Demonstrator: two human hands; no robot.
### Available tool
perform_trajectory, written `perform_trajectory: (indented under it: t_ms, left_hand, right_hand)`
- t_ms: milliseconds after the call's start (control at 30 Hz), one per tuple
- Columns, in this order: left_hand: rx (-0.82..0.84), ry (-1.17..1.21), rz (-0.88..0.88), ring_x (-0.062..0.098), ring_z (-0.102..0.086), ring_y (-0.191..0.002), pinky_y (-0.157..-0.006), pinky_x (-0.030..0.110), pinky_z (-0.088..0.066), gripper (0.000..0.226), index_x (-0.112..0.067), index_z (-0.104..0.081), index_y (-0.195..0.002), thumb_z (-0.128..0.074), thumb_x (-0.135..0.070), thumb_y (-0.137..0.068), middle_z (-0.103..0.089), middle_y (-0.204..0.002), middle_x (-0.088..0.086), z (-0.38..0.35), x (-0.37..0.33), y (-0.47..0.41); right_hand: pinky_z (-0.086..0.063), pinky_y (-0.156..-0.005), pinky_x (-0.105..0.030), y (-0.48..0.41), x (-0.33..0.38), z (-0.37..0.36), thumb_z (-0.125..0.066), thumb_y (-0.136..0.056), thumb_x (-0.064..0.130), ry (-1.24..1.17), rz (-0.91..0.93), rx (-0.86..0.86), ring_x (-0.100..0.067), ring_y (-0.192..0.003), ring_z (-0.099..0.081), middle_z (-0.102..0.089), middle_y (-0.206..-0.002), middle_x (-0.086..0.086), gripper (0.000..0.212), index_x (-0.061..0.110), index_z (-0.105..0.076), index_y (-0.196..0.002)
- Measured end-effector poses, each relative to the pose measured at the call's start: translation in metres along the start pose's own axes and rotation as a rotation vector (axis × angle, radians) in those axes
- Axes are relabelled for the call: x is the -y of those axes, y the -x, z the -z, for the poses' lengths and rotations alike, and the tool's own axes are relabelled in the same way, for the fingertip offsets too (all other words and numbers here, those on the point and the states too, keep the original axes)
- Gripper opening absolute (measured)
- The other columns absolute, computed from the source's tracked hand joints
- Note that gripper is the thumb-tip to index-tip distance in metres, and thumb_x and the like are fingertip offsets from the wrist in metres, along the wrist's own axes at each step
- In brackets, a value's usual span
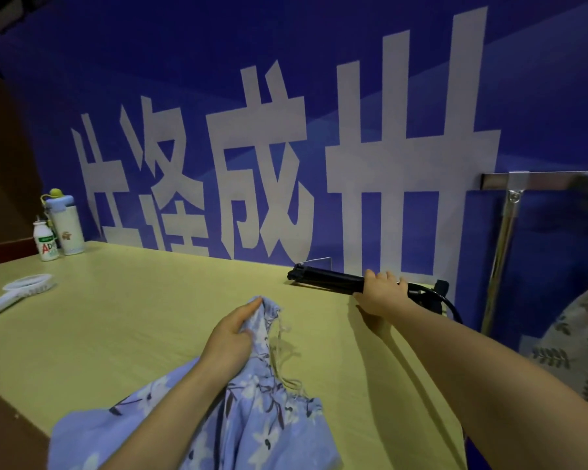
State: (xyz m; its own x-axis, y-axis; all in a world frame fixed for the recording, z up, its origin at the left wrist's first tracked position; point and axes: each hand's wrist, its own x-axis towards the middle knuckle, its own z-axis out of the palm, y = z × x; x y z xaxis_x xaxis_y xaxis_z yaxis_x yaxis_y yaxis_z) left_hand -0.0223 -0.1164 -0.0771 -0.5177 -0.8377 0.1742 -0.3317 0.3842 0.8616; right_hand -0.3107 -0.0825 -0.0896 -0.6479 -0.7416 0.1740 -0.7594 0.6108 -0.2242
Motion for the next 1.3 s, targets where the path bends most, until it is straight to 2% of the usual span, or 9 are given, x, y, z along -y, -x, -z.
perform_trajectory:
  t_ms: [100, 233, 367, 533, 667, 833, 933, 1100, 1300]
  left_hand:
    - [-0.001, -0.016, 0.011, 0.03, -0.034, -0.141, -0.074, 0.028, -0.049, 0.06, -0.018, -0.036, -0.146, -0.031, 0.013, -0.094, -0.026, -0.158, -0.002, -0.002, -0.001, -0.004]
    - [-0.008, -0.026, 0.029, 0.045, -0.028, -0.137, -0.104, 0.049, -0.037, 0.059, -0.017, -0.036, -0.146, -0.031, 0.012, -0.095, -0.027, -0.157, -0.001, 0.001, -0.005, -0.003]
    - [-0.047, -0.042, 0.022, 0.009, -0.059, -0.086, -0.049, 0.01, -0.04, 0.061, -0.021, -0.04, -0.144, -0.031, 0.012, -0.093, -0.032, -0.155, -0.002, 0.012, -0.007, 0.002]
    - [-0.122, -0.036, 0.073, 0.01, -0.055, -0.09, -0.057, 0.015, -0.038, 0.063, -0.013, -0.044, -0.142, -0.027, 0.017, -0.088, -0.039, -0.15, 0.006, 0.053, -0.015, 0.023]
    - [-0.207, -0.02, 0.166, 0.023, -0.051, -0.072, -0.055, 0.026, -0.039, 0.065, -0.016, -0.044, -0.142, -0.025, 0.016, -0.089, -0.046, -0.145, 0.013, 0.104, -0.014, 0.062]
    - [-0.285, -0.075, 0.237, 0.041, -0.045, -0.127, -0.087, 0.038, -0.043, 0.06, -0.002, -0.036, -0.145, -0.023, 0.02, -0.09, -0.04, -0.147, 0.019, 0.168, -0.03, 0.123]
    - [-0.281, -0.155, 0.272, 0.041, -0.055, -0.107, -0.078, 0.041, -0.045, 0.06, -0.003, -0.038, -0.144, -0.025, 0.019, -0.09, -0.047, -0.14, 0.02, 0.19, -0.037, 0.161]
    - [-0.351, -0.234, 0.234, 0.018, -0.041, -0.052, -0.043, 0.024, -0.035, 0.045, -0.005, -0.058, -0.122, -0.038, 0.016, -0.089, -0.054, -0.067, 0.009, 0.204, -0.04, 0.192]
    - [-0.278, -0.488, 0.229, 0.033, -0.051, -0.123, -0.087, 0.039, -0.045, 0.063, -0.013, -0.037, -0.146, -0.035, 0.014, -0.089, -0.041, -0.149, 0.013, 0.224, -0.032, 0.208]
  right_hand:
    - [-0.019, -0.116, -0.05, -0.003, -0.001, -0.001, -0.049, -0.092, 0.049, 0.065, 0.001, -0.048, -0.031, -0.132, -0.038, -0.05, -0.135, -0.011, 0.059, 0.012, -0.04, -0.137]
    - [-0.033, -0.105, -0.042, 0.003, 0.001, 0.0, -0.052, -0.088, 0.056, 0.196, 0.024, -0.083, -0.026, -0.118, -0.048, -0.055, -0.123, -0.007, 0.057, 0.014, -0.052, -0.126]
    - [-0.045, -0.081, -0.032, 0.018, 0.012, 0.004, -0.055, -0.091, 0.046, 0.17, 0.102, -0.013, -0.02, -0.09, -0.057, -0.059, -0.095, -0.003, 0.04, 0.016, -0.056, -0.117]
    - [-0.053, -0.073, -0.031, 0.054, 0.035, 0.021, -0.055, -0.091, 0.045, 0.096, 0.296, -0.099, -0.02, -0.085, -0.059, -0.062, -0.095, -0.002, 0.035, 0.019, -0.052, -0.114]
    - [-0.033, -0.053, -0.028, 0.094, 0.053, 0.065, -0.048, -0.092, 0.051, 0.049, 0.443, -0.252, -0.018, -0.069, -0.048, -0.056, -0.086, -0.001, 0.039, 0.02, -0.048, -0.115]
    - [-0.042, -0.072, -0.031, 0.151, 0.082, 0.121, -0.049, -0.091, 0.049, -0.07, 0.667, -0.403, -0.021, -0.082, -0.059, -0.065, -0.097, -0.003, 0.041, 0.023, -0.05, -0.123]
    - [-0.044, -0.09, -0.036, 0.191, 0.101, 0.143, -0.05, -0.091, 0.048, -0.007, 0.863, -0.455, -0.02, -0.09, -0.058, -0.064, -0.101, -0.002, 0.042, 0.024, -0.048, -0.126]
    - [-0.04, -0.093, -0.035, 0.238, 0.139, 0.148, -0.053, -0.09, 0.046, 0.199, 1.113, -0.595, -0.02, -0.091, -0.057, -0.062, -0.098, -0.001, 0.041, 0.025, -0.051, -0.125]
    - [-0.039, -0.094, -0.039, 0.255, 0.16, 0.142, -0.06, -0.087, 0.042, 0.319, 1.163, -0.61, -0.025, -0.091, -0.06, -0.063, -0.096, -0.005, 0.041, 0.022, -0.054, -0.123]
